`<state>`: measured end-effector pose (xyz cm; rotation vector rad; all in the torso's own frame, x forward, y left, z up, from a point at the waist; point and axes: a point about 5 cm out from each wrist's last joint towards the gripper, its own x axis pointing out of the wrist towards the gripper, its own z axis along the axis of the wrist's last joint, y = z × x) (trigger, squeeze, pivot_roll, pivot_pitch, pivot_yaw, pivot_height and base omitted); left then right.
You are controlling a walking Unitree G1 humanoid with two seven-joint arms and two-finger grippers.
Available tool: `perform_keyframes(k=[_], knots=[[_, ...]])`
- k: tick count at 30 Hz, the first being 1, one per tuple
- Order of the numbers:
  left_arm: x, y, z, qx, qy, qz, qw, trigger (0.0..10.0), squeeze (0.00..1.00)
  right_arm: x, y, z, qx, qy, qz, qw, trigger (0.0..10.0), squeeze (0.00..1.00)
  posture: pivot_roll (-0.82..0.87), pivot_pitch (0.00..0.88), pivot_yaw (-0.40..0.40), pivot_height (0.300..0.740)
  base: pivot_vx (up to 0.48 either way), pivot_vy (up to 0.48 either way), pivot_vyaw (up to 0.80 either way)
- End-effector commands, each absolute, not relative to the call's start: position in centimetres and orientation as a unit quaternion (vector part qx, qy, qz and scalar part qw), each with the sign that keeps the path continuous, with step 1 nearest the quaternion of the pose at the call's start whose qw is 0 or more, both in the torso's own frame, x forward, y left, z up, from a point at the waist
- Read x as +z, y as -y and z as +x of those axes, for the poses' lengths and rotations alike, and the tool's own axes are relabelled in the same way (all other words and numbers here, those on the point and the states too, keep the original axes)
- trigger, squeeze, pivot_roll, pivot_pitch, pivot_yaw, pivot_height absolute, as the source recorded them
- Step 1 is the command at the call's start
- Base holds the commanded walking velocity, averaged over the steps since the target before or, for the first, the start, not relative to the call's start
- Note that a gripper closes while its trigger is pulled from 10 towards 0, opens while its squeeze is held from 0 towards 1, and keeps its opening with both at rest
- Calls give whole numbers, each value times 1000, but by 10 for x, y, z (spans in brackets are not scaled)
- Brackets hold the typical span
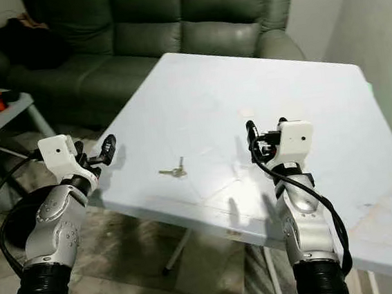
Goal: Hang keys on a hook
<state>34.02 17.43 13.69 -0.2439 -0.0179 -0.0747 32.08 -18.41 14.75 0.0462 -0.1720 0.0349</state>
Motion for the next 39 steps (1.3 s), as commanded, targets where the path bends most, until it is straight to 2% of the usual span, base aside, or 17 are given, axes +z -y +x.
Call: perform_keyframes(k=[1, 39], knots=[[140, -176, 341, -37, 15, -125, 991, 10000, 0, 152, 182, 320, 24, 91, 21, 995, 10000, 0, 2, 0, -24, 740, 0, 405, 0], [138, -173, 342, -30, 20, -138, 990, 10000, 0, 154, 183, 320, 35, 85, 12, 996, 10000, 0, -1, 0, -50, 740, 0, 423, 0]])
